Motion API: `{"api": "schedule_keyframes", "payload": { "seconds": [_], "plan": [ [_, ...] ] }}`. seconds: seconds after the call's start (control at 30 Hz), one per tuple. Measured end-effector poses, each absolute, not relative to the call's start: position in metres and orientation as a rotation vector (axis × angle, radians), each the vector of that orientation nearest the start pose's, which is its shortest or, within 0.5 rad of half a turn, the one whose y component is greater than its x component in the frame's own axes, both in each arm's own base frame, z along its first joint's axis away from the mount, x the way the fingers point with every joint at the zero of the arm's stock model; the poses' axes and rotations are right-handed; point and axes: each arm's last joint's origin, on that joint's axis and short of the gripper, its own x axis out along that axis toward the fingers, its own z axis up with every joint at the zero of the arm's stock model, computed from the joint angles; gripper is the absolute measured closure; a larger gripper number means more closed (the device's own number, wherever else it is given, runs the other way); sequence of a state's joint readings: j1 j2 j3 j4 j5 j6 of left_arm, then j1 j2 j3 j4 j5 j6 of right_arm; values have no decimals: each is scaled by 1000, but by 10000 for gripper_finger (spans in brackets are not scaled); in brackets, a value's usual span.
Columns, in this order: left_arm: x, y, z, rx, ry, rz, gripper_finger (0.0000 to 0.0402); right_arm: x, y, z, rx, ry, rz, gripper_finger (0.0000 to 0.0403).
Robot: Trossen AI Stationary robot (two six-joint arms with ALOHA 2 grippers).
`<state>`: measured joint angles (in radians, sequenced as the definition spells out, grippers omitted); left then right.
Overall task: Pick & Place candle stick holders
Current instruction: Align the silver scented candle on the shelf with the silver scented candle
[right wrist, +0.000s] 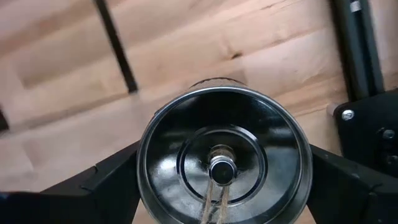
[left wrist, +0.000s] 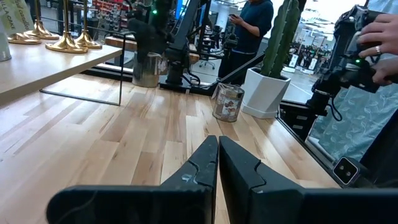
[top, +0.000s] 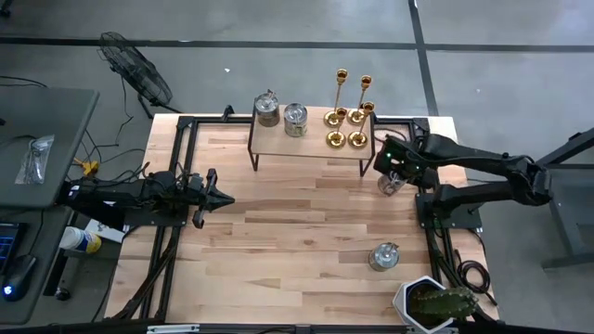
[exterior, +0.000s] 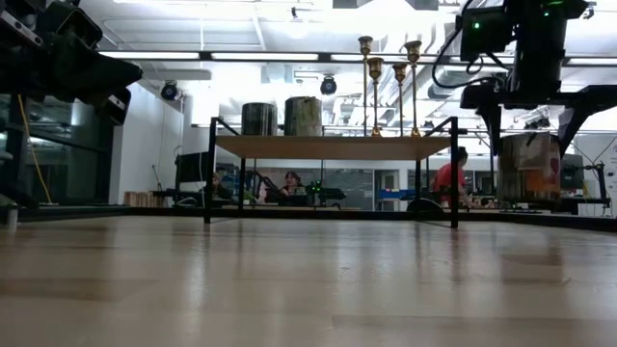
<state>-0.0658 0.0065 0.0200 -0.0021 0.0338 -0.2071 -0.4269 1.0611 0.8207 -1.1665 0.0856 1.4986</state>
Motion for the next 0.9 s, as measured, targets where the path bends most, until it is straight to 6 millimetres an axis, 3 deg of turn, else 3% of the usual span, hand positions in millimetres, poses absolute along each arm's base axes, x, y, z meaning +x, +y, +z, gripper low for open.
{"api": "schedule_keyframes", "payload": {
  "seconds": [0.9],
  "plan": [
    [97,-7,170,-207,-1,-100,389,191,1,231,1154,996,-916,57]
  ]
}}
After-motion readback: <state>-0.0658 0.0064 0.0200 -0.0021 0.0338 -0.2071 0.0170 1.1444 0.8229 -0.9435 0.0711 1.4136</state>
